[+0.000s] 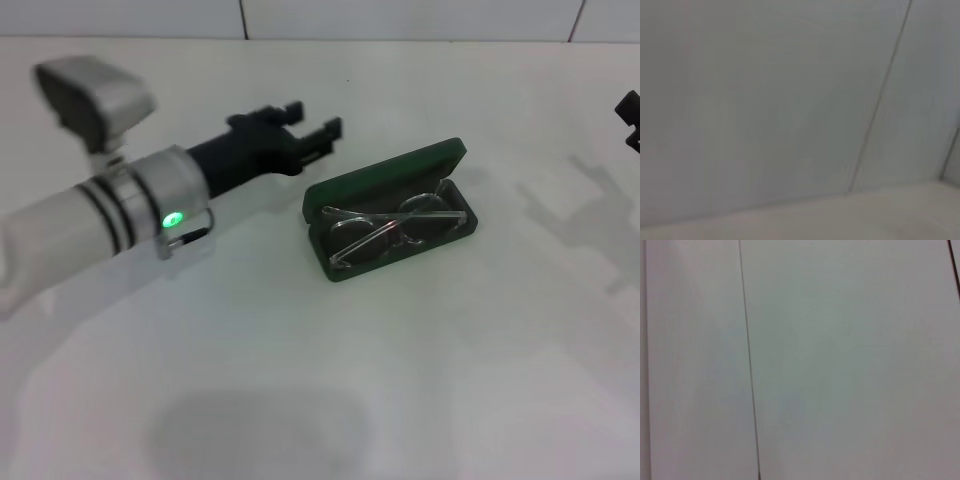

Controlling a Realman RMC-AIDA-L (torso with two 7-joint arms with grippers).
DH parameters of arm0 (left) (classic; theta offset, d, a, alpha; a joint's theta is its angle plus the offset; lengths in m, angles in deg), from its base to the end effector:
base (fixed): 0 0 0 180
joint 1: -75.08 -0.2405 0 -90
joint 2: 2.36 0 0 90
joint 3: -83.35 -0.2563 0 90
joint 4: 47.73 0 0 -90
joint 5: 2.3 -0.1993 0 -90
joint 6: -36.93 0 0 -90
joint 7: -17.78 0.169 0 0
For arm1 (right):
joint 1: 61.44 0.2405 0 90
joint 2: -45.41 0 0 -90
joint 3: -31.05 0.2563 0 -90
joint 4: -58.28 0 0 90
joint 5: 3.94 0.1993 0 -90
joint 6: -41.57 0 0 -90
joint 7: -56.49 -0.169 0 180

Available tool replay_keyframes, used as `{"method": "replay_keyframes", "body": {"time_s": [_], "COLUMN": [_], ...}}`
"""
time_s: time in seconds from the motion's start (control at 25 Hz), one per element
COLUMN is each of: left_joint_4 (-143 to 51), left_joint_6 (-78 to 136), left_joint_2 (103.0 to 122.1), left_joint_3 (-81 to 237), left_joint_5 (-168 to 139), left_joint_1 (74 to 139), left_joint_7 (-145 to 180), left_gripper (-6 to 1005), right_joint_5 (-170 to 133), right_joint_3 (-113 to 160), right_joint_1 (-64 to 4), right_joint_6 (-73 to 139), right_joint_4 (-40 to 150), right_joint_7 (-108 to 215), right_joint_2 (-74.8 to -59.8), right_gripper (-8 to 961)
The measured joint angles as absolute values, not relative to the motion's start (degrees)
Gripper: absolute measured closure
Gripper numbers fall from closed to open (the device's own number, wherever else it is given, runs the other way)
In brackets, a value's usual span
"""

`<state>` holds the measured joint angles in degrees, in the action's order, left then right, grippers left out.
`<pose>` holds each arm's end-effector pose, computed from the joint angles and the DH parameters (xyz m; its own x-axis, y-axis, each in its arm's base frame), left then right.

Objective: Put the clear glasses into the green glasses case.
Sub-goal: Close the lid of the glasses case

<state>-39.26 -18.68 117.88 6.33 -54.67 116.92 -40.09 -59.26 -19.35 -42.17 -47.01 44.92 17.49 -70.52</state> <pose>-0.2154 0.3931 -0.0973 0.6578 0.3472 0.6684 0.6648 -0.6848 -0.2985 0.2946 0.3115 0.0359 0.5616 0.1543 -0.8129 -0.6431 -0.5367 -0.5461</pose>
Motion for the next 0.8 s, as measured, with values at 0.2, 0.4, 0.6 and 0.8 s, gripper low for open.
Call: {"method": "replay_keyframes", "body": {"time_s": [0.2, 0.4, 0.6, 0.8], "left_joint_4": [-39.0, -36.1, -35.4, -35.4], "left_joint_6": [-13.3, -13.1, -13.2, -13.4], "left_joint_2": [118.17, 118.37, 118.4, 118.41], "left_joint_3": [-0.5, -5.4, -7.8, -8.0], "left_joint_5": [-54.9, -54.5, -54.3, -54.3], "left_joint_1": [120.4, 119.6, 118.7, 116.6], "left_joint_7": [-46.4, -48.0, -48.0, -47.2], "left_gripper": [373, 373, 373, 373], "right_joint_5": [-59.2, -59.2, -59.2, -59.2], "right_joint_3": [-19.6, -19.7, -19.8, -19.8], "right_joint_1": [-41.2, -41.1, -41.1, -40.8], "right_joint_6": [-46.2, -44.0, -43.2, -42.9], "right_joint_4": [46.2, 46.3, 46.4, 46.4], "right_joint_7": [17.7, 17.7, 17.7, 17.8], "right_joint_2": [-70.51, -70.51, -70.51, -70.52], "right_gripper": [89, 92, 93, 93]}}
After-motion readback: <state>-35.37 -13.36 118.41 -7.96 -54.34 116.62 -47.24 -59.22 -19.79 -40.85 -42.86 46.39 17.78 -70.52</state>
